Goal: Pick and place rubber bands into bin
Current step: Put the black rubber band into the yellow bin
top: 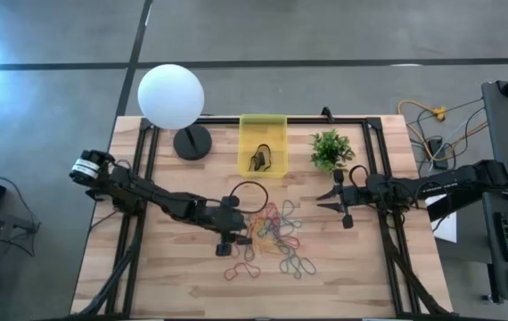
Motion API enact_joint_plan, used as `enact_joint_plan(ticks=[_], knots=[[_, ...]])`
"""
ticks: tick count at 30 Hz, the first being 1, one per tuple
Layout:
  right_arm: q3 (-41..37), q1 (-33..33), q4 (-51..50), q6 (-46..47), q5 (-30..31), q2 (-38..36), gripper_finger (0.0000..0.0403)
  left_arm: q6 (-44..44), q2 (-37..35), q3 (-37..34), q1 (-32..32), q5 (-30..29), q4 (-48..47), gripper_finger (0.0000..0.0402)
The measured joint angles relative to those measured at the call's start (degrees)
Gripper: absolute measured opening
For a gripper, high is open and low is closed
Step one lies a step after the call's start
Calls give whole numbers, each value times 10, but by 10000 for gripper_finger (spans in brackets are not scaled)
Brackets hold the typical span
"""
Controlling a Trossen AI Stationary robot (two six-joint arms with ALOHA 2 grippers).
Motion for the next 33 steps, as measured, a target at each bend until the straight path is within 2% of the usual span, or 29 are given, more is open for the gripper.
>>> enact_joint_plan(ticks=[3, 17, 24, 27, 33], knots=[[0, 0, 0, 0, 0, 0, 68, -1, 19, -8, -4, -1, 30, 116], [0, 0, 1, 2, 0, 0, 68, -30, 83, -4, -5, -1, 32, 116], [0, 0, 0, 2, 0, 0, 68, -55, 104, -3, -6, 19, 37, 116], [0, 0, 0, 2, 1, 1, 68, -60, 107, -3, -5, 40, 51, 116], [0, 0, 0, 2, 1, 1, 68, -59, 96, -2, -7, 46, 53, 116]])
